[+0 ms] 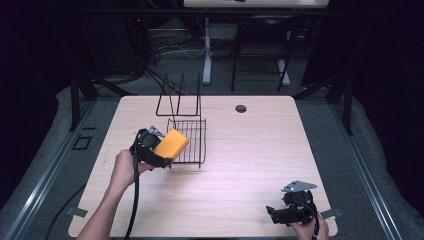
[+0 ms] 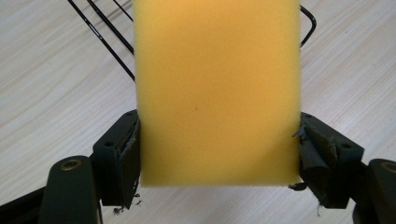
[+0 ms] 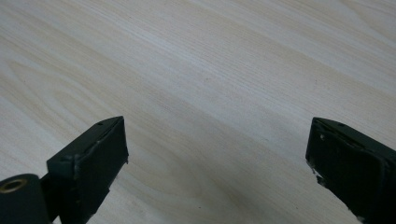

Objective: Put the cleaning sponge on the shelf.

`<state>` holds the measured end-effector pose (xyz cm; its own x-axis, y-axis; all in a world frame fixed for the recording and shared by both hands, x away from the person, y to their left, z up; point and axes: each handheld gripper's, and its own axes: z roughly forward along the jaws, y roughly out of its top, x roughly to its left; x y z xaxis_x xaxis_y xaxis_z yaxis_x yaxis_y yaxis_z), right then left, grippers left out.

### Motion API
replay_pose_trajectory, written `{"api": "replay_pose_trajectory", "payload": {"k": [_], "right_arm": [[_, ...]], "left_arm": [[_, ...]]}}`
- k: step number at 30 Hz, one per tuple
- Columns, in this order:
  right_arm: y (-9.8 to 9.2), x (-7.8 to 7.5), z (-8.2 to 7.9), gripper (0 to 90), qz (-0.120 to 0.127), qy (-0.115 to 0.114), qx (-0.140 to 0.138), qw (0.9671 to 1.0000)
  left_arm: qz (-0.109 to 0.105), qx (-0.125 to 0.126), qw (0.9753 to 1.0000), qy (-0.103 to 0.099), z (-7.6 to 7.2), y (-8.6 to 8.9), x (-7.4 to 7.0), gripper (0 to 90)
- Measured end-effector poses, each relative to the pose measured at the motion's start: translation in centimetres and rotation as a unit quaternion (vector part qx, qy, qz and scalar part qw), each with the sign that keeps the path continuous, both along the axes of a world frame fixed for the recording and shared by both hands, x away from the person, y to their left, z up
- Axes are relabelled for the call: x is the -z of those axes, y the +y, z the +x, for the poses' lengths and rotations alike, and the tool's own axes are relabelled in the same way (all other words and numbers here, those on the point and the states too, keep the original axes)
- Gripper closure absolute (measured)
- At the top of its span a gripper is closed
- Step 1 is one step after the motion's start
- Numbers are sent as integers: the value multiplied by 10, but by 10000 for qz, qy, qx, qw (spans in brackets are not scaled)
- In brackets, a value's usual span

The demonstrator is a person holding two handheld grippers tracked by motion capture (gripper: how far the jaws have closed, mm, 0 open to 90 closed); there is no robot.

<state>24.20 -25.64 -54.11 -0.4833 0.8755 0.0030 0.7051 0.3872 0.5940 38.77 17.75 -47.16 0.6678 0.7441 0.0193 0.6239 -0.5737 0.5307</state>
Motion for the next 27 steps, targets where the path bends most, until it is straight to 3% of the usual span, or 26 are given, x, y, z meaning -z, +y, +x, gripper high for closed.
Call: {"api": "replay_pose_trajectory", "payload": {"k": [27], "right_arm": [[-1,-1,0,53,-106,80,-45,9999]], "left_arm": [[-126,-103,9999,-51,17,-16,19,247]]}}
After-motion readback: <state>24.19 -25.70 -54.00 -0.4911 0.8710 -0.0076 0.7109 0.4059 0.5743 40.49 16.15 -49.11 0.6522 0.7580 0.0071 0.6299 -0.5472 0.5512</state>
